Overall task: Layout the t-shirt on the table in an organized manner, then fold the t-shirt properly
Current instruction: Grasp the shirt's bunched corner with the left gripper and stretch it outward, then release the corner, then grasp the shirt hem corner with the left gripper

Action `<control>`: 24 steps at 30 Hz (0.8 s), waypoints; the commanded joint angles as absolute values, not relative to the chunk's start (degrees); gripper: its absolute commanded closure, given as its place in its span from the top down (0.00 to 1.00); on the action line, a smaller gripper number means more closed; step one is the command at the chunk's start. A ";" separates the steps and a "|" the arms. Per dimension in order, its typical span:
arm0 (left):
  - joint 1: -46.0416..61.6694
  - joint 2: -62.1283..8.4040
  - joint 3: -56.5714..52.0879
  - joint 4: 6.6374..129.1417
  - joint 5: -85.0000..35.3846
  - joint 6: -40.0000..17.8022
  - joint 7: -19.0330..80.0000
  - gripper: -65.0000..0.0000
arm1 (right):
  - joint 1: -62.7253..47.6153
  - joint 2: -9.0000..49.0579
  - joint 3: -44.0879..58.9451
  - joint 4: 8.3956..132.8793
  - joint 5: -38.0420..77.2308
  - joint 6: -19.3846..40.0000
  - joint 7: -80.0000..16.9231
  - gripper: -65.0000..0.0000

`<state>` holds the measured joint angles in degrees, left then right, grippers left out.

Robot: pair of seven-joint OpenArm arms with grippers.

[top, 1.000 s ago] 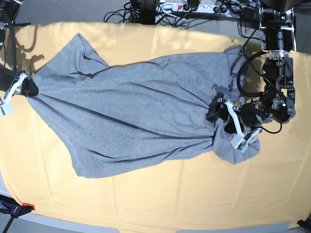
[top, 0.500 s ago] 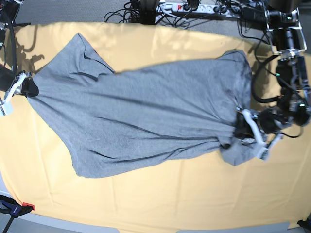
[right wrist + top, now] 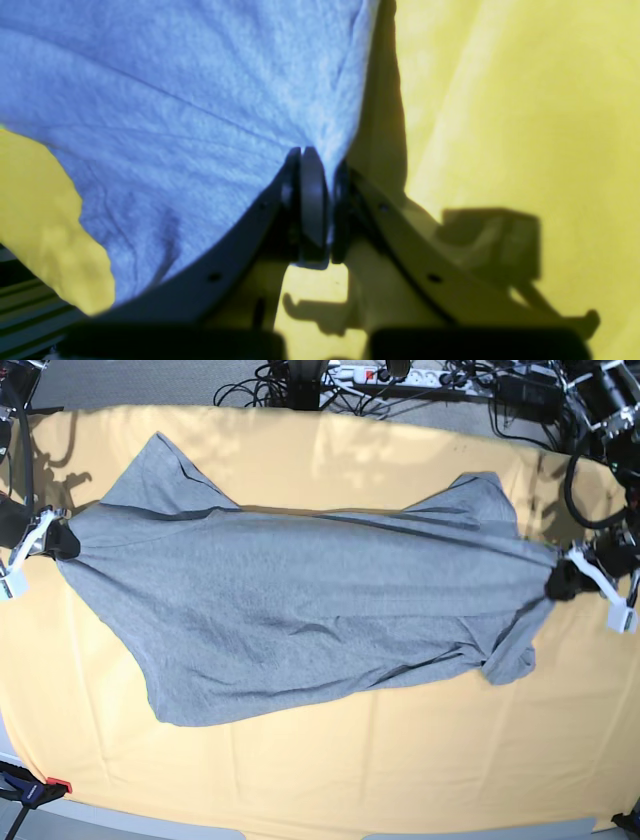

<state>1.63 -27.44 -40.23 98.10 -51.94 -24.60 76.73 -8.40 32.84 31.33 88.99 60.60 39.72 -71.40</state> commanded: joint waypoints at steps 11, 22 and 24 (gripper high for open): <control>10.72 -28.71 -54.70 98.96 -54.22 -24.77 77.23 0.00 | -7.60 34.35 31.92 89.95 61.23 40.00 -70.72 0.00; 9.28 -28.91 -55.61 99.00 -81.03 -34.13 80.00 0.10 | -7.60 34.35 31.92 89.95 61.23 40.00 -70.76 0.00; 7.73 -29.23 -55.44 99.26 -85.00 -36.34 80.00 0.28 | -7.62 34.35 31.92 89.95 61.23 40.00 -70.76 0.00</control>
